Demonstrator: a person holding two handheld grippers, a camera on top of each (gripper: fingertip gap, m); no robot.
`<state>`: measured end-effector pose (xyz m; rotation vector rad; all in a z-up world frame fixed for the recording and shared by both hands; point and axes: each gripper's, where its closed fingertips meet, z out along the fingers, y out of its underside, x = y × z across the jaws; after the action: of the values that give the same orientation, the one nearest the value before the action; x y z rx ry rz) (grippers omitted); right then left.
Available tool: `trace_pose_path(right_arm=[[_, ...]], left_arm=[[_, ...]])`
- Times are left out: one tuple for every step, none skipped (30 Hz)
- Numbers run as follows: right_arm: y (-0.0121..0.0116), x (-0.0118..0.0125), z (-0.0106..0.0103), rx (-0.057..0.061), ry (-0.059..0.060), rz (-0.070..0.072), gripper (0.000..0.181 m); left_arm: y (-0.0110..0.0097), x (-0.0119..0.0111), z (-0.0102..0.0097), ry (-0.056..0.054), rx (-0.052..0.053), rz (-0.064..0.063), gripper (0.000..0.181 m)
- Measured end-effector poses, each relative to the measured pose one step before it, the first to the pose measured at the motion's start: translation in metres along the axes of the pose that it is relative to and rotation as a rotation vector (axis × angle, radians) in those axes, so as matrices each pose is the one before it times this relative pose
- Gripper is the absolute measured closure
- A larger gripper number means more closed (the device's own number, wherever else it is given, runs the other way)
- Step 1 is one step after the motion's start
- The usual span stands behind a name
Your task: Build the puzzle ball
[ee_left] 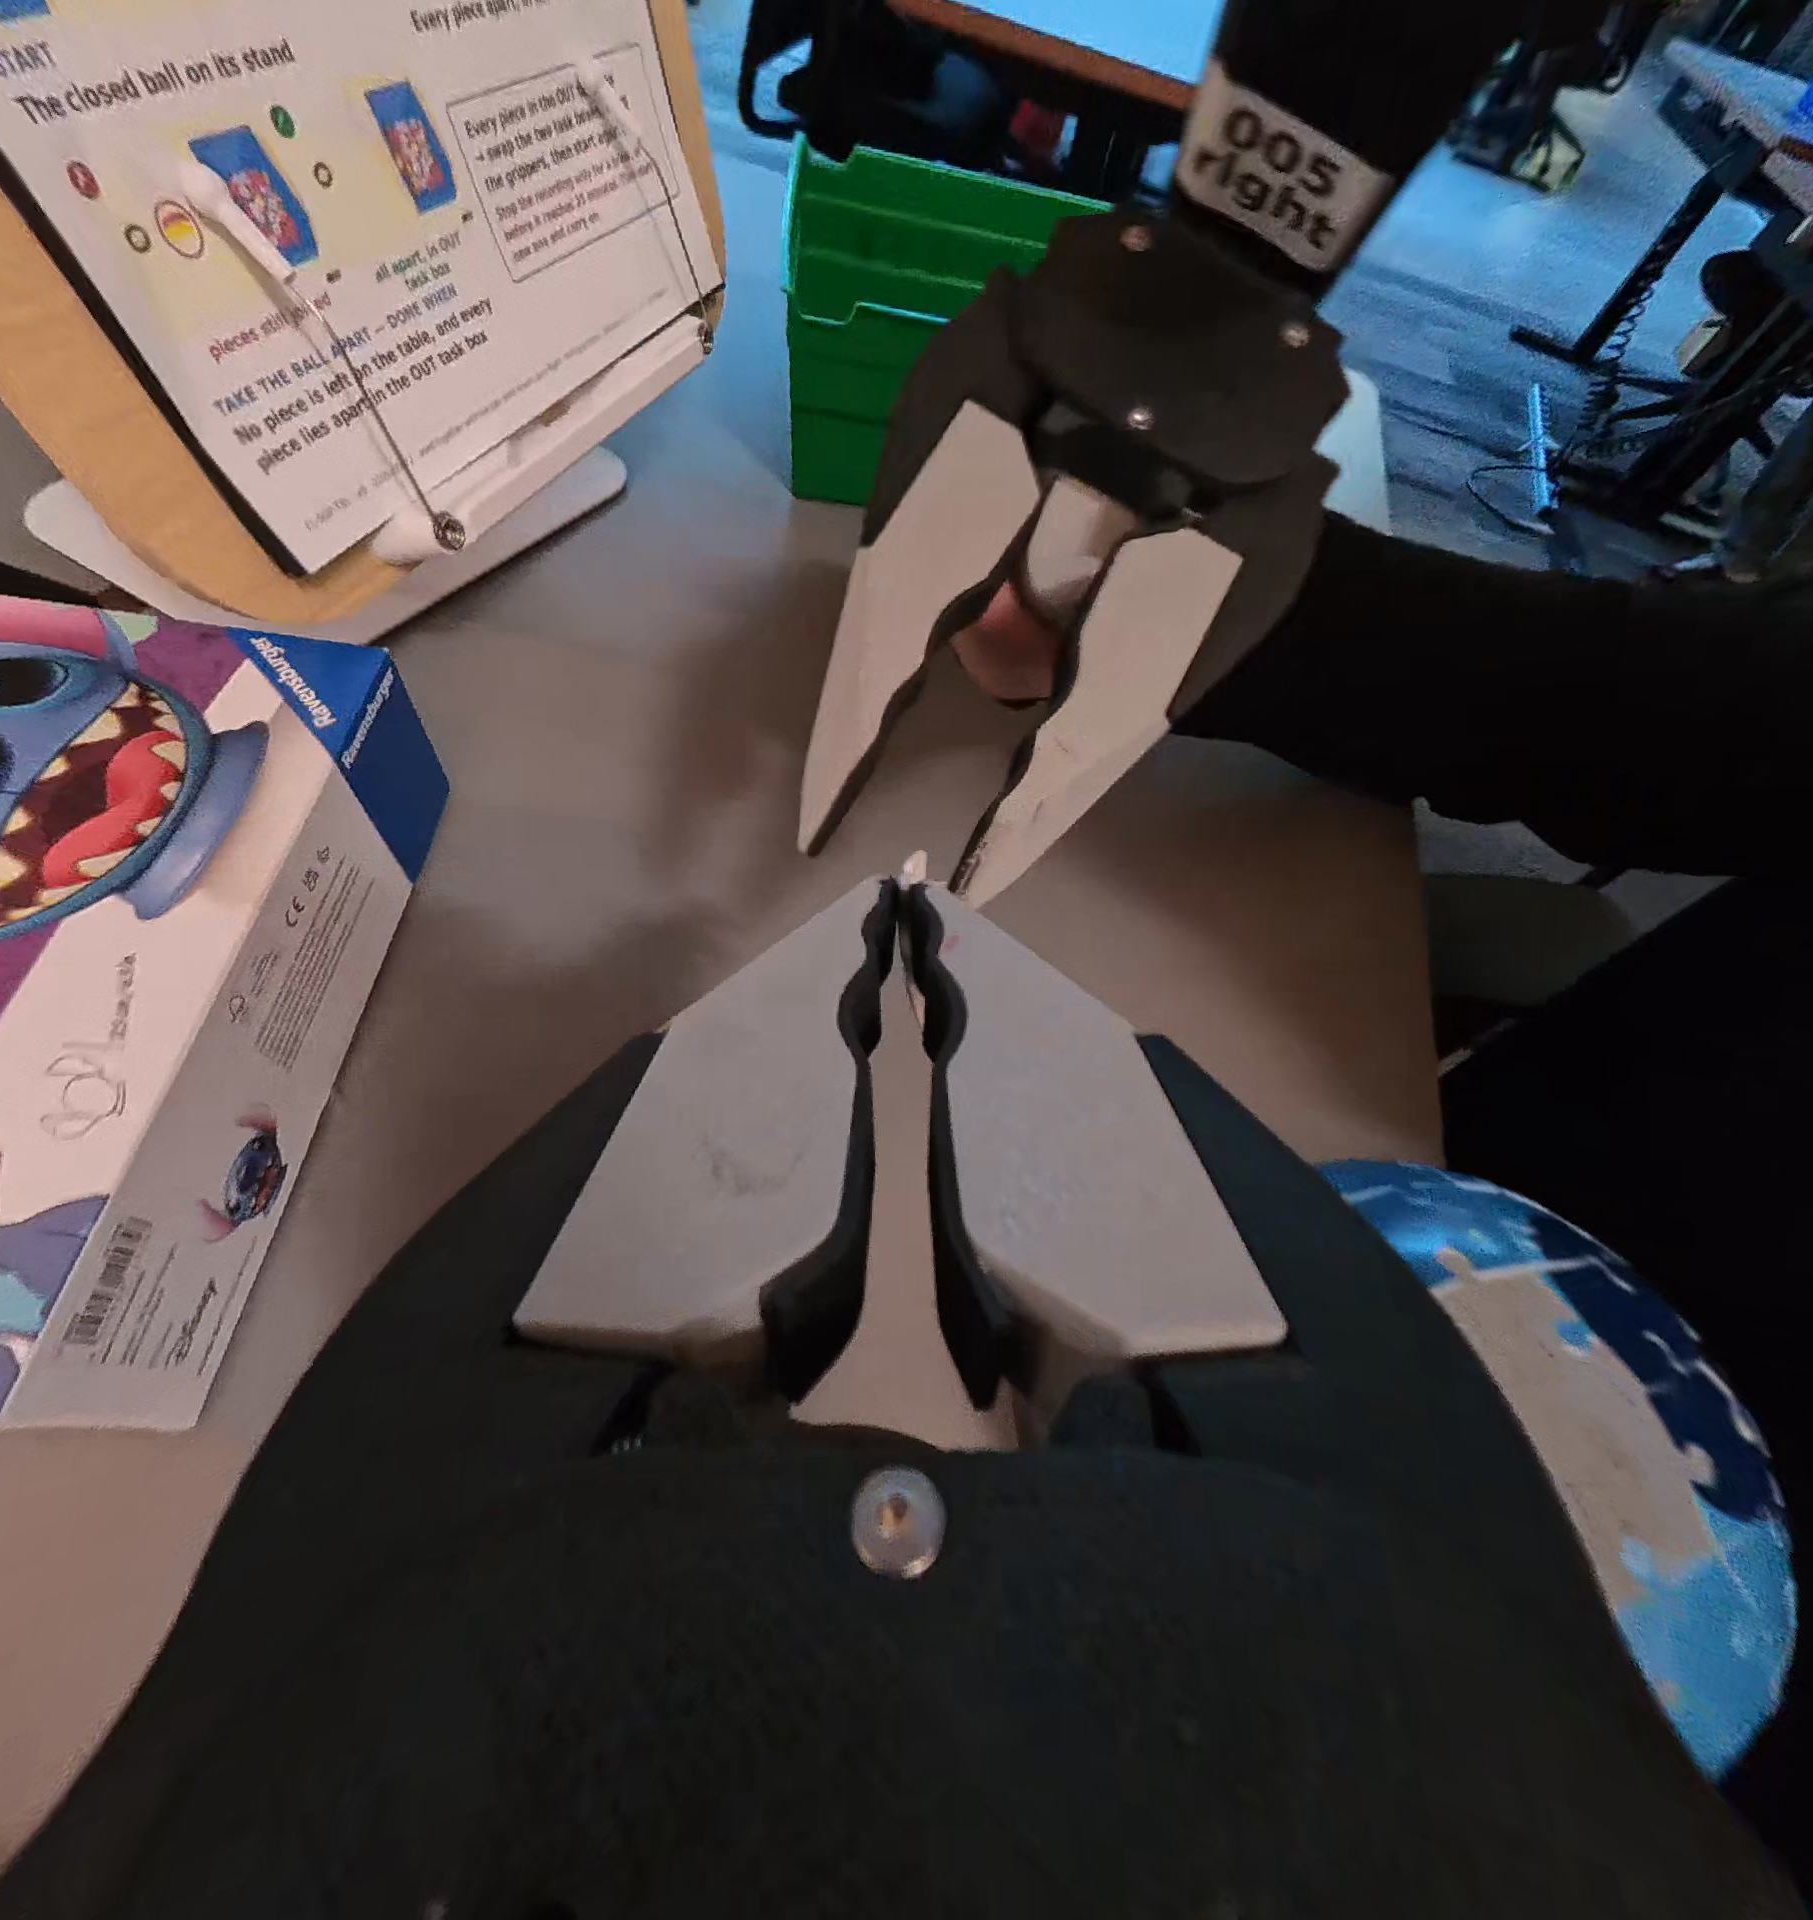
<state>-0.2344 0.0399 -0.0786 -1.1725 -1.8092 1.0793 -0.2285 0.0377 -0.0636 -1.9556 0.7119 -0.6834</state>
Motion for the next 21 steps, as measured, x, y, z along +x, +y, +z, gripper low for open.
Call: trace_pose_path(right_arm=[[-0.00298, -0.00809, 0.00431, -0.0013, -0.0582, 0.0139, 0.156], [-0.00208, -0.00792, 0.00452, -0.0085, -0.0534, 0.0067, 0.156], [-0.00189, -0.00555, 0.00445, -0.0094, -0.0331, -0.0025, 0.156], [-0.00116, -0.00292, 0.00417, -0.0097, -0.0101, -0.0124, 0.158], [-0.00003, -0.00272, 0.00401, -0.0149, -0.0041, -0.0204, 0.163], [-0.00007, -0.00383, 0.00387, -0.0159, -0.0082, -0.0229, 0.17], [-0.00136, -0.004, 0.00355, -0.0089, -0.0082, -0.0194, 0.175], [-0.00143, -0.00345, 0.00342, -0.007, -0.0061, -0.0155, 0.178], [-0.00121, -0.00266, 0.00297, -0.0077, -0.0038, -0.0101, 0.178], [-0.00135, -0.00195, 0.00228, -0.0025, -0.0042, -0.0028, 0.178], [-0.00167, -0.00215, 0.00174, 0.0039, -0.0096, 0.0046, 0.178], [-0.00167, -0.00269, 0.00128, 0.0084, -0.0164, 0.0102, 0.178], [-0.00157, -0.00226, 0.00119, 0.0106, -0.0161, 0.0109, 0.179], [-0.00105, -0.00133, 0.00098, 0.0089, -0.0103, 0.0088, 0.18], [-0.00076, -0.00065, 0.00094, 0.0063, -0.0071, 0.0071, 0.181], [-0.00078, -0.00085, 0.00107, 0.0046, -0.0081, 0.0061, 0.181], [-0.00075, -0.0011, 0.00122, 0.0024, -0.008, 0.0038, 0.181], [-0.00024, -0.00148, 0.0016, -0.0023, -0.0091, -0.0002, 0.181], [0.00083, -0.00121, 0.00188, -0.0099, -0.0066, -0.0039, 0.181], [0.00208, 0.00012, 0.00218, -0.0175, 0.0022, -0.0059, 0.181], [0.00303, 0.0004, 0.00229, -0.0225, 0.0032, -0.0039, 0.181]], left_arm=[[0.00159, 0.00278, -0.0052, -0.0171, 0.0043, -0.0001, 0.181], [0.00084, 0.00238, -0.005, -0.017, 0.0068, -0.0029, 0.181], [0.00058, 0.00252, -0.00471, -0.0145, 0.0052, -0.0019, 0.181], [0.00075, 0.00312, -0.00421, -0.0103, 0.0023, -0.0001, 0.181], [0.00043, 0.00339, -0.00398, -0.0079, 0.0032, 0.0026, 0.181], [0.00045, 0.00234, -0.00346, -0.0124, 0.002, 0.0051, 0.181], [0.00117, 0.0009, -0.00288, -0.0182, -0.0023, 0.0057, 0.181], [0.00051, 0.00173, -0.00267, -0.0075, 0.0025, 0.0023, 0.181], [0.00069, 0.00173, -0.00265, -0.0036, 0.0018, -0.0005, 0.181], [0.00092, 0.00089, -0.00257, -0.0053, 0.0025, -0.001, 0.181], [0.00081, 0.00132, -0.00252, -0.0002, 0.0048, -0.0026, 0.181], [0.00085, 0.00145, -0.00252, 0.0042, 0.0054, -0.0062, 0.181], [0.00073, 0.00139, -0.00239, 0.0054, 0.0069, -0.0125, 0.181], [0.00083, 0.00143, -0.00232, 0.008, 0.0056, -0.0159, 0.18], [0.00129, 0.00017, -0.00225, 0.0023, 0.0016, -0.0122, 0.175], [0.00156, -0.00111, -0.00227, -0.0071, 0.0008, -0.0071, 0.171], [0.00143, -0.00066, -0.00225, -0.0051, 0.0016, -0.0038, 0.17], [0.00201, -0.00004, -0.0023, -0.0017, -0.0024, -0.0052, 0.167], [0.00269, -0.00079, -0.00208, -0.006, -0.0091, -0.0082, 0.163], [0.00367, -0.0024, -0.00245, -0.014, -0.017, -0.0112, 0.156], [0.00401, -0.00352, -0.0032, -0.0184, -0.021, -0.0121, 0.15]])
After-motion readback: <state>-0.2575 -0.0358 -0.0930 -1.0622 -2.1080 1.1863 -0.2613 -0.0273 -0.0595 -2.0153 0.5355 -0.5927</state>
